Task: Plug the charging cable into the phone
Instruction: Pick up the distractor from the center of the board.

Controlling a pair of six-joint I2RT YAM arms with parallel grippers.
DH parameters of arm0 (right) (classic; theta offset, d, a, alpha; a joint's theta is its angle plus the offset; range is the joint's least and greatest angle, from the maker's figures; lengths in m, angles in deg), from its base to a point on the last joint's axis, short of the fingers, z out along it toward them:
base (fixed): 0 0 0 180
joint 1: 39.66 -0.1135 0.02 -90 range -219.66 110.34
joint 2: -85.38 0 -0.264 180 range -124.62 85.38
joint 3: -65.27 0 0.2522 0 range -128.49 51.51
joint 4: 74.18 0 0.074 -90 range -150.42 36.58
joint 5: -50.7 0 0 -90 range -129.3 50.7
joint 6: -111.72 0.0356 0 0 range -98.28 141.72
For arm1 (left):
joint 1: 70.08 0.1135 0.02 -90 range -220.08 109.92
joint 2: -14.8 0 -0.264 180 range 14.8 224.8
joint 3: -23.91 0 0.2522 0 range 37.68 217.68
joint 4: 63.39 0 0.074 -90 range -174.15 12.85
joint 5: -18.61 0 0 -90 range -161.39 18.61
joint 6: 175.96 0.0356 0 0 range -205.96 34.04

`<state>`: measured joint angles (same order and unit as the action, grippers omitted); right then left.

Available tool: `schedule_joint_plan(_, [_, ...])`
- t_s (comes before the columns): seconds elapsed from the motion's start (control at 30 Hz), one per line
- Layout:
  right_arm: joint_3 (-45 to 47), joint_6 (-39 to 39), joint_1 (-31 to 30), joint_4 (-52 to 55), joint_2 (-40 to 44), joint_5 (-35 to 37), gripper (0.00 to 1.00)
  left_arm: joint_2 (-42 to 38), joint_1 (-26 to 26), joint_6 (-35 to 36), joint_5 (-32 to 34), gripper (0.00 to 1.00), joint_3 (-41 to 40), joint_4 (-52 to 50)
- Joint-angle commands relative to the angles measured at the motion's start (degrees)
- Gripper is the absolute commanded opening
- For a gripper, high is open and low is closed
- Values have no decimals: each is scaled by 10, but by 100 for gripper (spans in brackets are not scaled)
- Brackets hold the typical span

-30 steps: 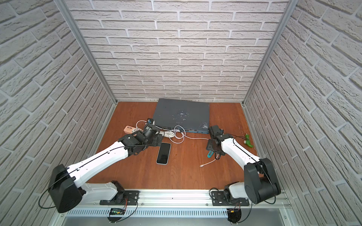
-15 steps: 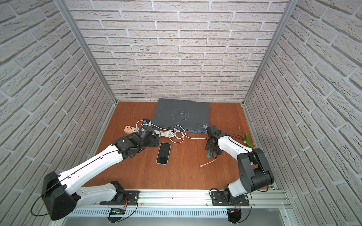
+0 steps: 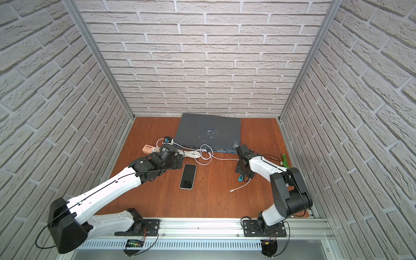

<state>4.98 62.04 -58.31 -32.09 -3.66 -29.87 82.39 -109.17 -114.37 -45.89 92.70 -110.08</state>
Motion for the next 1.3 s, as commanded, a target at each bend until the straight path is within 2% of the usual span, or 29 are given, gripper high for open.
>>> schedule_joint_plan(0.0, [11,9,-3,-14,-13,-3,60,6,-4,-1,11,98,-9,7])
schedule_joint_plan(0.13, [12,10,-3,-21,-22,-7,58,12,-3,-1,11,98,-9,8])
schedule_joint_plan(0.9, [10,-1,-2,-28,-26,-10,16,22,-2,-9,8,98,4,-5])
schedule_joint_plan(1.2, [1,-17,-2,-39,3,-21,9,20,6,-25,-13,98,0,11])
schedule_joint_plan(1.27, [-6,-21,-3,-35,10,-22,8,18,11,-33,-38,98,-6,22])
